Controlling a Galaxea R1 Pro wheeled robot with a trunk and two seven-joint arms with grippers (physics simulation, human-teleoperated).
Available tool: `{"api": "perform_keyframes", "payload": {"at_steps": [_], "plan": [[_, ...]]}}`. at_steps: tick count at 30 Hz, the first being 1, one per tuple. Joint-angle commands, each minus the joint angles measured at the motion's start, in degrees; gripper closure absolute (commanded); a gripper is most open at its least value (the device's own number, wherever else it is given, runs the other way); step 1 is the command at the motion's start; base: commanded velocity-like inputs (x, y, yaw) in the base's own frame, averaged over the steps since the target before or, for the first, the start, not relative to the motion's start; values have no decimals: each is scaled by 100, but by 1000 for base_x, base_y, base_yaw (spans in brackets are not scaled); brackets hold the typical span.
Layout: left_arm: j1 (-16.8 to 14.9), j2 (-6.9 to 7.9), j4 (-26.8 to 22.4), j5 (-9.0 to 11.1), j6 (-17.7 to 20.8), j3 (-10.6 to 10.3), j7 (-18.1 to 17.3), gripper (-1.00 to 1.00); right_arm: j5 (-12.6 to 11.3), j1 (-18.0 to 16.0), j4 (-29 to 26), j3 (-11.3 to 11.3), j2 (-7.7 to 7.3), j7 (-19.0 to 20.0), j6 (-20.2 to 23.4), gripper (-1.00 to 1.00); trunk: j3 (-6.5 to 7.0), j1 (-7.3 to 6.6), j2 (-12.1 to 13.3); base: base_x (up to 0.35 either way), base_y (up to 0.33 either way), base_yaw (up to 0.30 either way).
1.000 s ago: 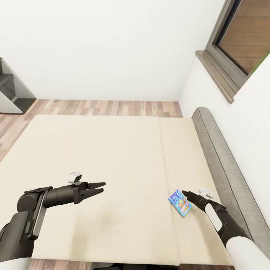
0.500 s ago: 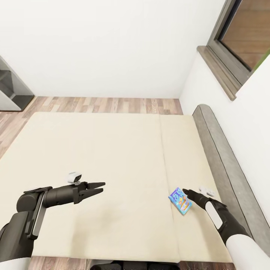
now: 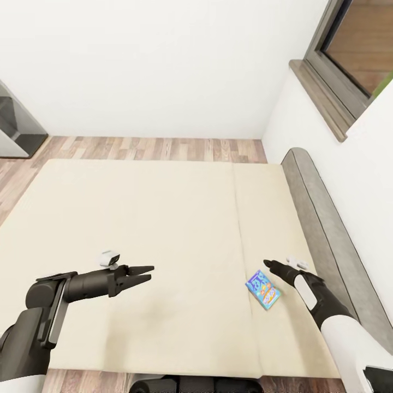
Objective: Put all the toys in the child's room - the three board games (two on the bed and one on the table), the two jigsaw puzzles on the table, and the tennis ball on the table - inside the toy box on the table in the child's room.
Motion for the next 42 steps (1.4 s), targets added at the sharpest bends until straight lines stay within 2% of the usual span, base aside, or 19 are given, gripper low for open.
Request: {"api": "perform_keyframes", "payload": {"at_steps": [1,35,42], "plan": [[-2,1,2,-5,62,0,-24,-100,-5,-10,-4,-24,3,22,39,-100,-16,3,-9,0,0,0],[-2,22,-76,67,57,22,-24,-100,19,-50,7,-16,0,57,63,-100,-309,3,-9,0,0,0],[-69,-14,-111,80,156,23,-24,-100,19,-50,-7,-18,-4,76,63,-100,-369,3,-9,0,0,0]]}}
